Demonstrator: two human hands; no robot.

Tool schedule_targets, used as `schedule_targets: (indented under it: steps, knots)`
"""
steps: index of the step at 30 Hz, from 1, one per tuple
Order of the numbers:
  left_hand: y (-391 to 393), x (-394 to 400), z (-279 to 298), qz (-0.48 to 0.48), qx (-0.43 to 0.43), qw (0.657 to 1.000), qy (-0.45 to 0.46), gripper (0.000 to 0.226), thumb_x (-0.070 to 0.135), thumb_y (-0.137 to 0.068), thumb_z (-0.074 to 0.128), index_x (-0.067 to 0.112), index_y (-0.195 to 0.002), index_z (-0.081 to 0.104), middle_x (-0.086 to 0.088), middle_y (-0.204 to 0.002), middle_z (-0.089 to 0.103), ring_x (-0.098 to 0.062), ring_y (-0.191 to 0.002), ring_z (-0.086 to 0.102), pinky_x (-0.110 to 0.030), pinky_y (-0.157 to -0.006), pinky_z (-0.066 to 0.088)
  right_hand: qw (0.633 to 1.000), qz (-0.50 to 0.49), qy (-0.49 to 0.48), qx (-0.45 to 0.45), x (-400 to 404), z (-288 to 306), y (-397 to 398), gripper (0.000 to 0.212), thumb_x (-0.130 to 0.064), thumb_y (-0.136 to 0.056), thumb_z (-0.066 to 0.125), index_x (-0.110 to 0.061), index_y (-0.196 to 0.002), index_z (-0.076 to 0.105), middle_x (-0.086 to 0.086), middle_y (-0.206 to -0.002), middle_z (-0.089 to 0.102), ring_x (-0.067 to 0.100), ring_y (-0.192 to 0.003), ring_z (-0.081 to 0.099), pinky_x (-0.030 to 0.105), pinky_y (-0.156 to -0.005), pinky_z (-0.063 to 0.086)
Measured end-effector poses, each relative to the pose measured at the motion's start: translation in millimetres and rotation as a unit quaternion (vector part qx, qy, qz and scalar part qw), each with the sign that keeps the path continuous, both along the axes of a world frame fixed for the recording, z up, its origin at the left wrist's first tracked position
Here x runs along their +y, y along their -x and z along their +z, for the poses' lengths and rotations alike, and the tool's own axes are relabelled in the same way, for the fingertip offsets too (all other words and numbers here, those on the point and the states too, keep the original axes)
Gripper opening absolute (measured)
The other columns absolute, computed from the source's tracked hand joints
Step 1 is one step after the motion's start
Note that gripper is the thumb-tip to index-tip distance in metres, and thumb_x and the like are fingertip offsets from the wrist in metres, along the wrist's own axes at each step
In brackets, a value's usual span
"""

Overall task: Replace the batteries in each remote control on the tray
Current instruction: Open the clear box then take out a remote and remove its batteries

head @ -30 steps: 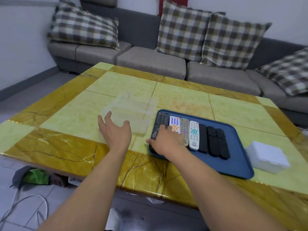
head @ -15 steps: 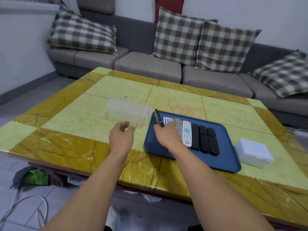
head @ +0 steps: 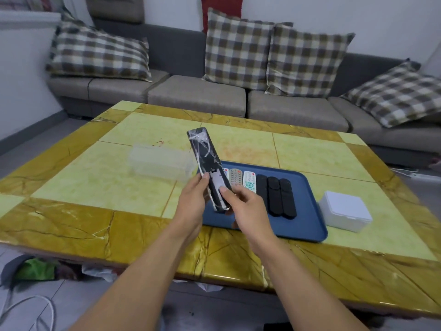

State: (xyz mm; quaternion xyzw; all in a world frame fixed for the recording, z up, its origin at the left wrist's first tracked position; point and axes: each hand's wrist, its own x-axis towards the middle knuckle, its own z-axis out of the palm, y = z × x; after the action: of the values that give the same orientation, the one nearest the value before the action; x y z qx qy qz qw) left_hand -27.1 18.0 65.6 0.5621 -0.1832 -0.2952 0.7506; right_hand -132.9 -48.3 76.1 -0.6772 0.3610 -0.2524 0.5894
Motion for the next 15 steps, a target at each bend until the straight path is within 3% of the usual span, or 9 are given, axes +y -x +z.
schedule_targets:
  steps: [2,5,10,13,15]
  knots:
    - [1.1,-6.4,-4.0,-0.003,-0.011,1.0,-0.004,0.027,0.021,-0.107,0.045,0.013,-0.115,0.069,-0.006,-0.109,0.076,-0.021,-0.103,0.071,-0.037,-0.089,0.054,0.983,-0.038,0.17,0.057,-9.0,-5.5,5.4,0.029,-0.048,-0.087,0.07,-0.038,-0.112,0.06,-0.012,-0.097,0.061,0.006,-0.078,0.061,0.026,-0.065,0.051]
    - [5.0,-13.5,-9.1,-0.033,-0.006,0.999,-0.009,0.026,0.025,-0.107,0.046,0.019,-0.108,0.071,-0.005,-0.105,0.075,-0.017,-0.098,0.07,-0.038,-0.086,0.055,0.917,-0.028,0.385,0.099,-19.2,-8.5,11.1,0.025,-0.045,-0.095,0.06,-0.045,-0.12,0.057,-0.023,-0.104,0.048,0.0,-0.078,0.056,0.023,-0.061,0.048]
    - [10.0,-20.0,-13.1,-0.058,0.01,0.998,-0.015,0.029,0.028,-0.108,0.043,0.022,-0.107,0.071,-0.007,-0.104,0.075,-0.017,-0.091,0.07,-0.033,-0.072,0.057,0.89,-0.014,0.447,0.091,-34.8,-12.6,7.8,0.022,-0.039,-0.098,0.058,-0.04,-0.118,0.067,-0.019,-0.102,0.052,0.003,-0.083,0.058,0.03,-0.057,0.051]
    - [7.5,-18.5,-14.6,-0.068,0.013,0.997,-0.024,0.028,0.028,-0.108,0.042,0.018,-0.11,0.069,-0.006,-0.097,0.074,-0.018,-0.084,0.069,-0.028,-0.06,0.055,0.887,0.033,0.442,0.126,-40.0,-10.8,5.1,0.024,-0.039,-0.099,0.054,-0.038,-0.121,0.063,-0.016,-0.105,0.052,0.006,-0.098,0.055,0.034,-0.067,0.053]
    - [6.1,-18.0,-16.9,-0.074,-0.001,0.997,-0.038,0.028,0.026,-0.108,0.043,0.018,-0.108,0.069,-0.005,-0.095,0.074,-0.016,-0.084,0.069,-0.025,-0.062,0.054,0.89,0.071,0.423,0.155,-41.9,-8.9,3.0,0.022,-0.041,-0.1,0.051,-0.035,-0.121,0.058,-0.015,-0.107,0.049,0.007,-0.106,0.051,0.034,-0.074,0.051]
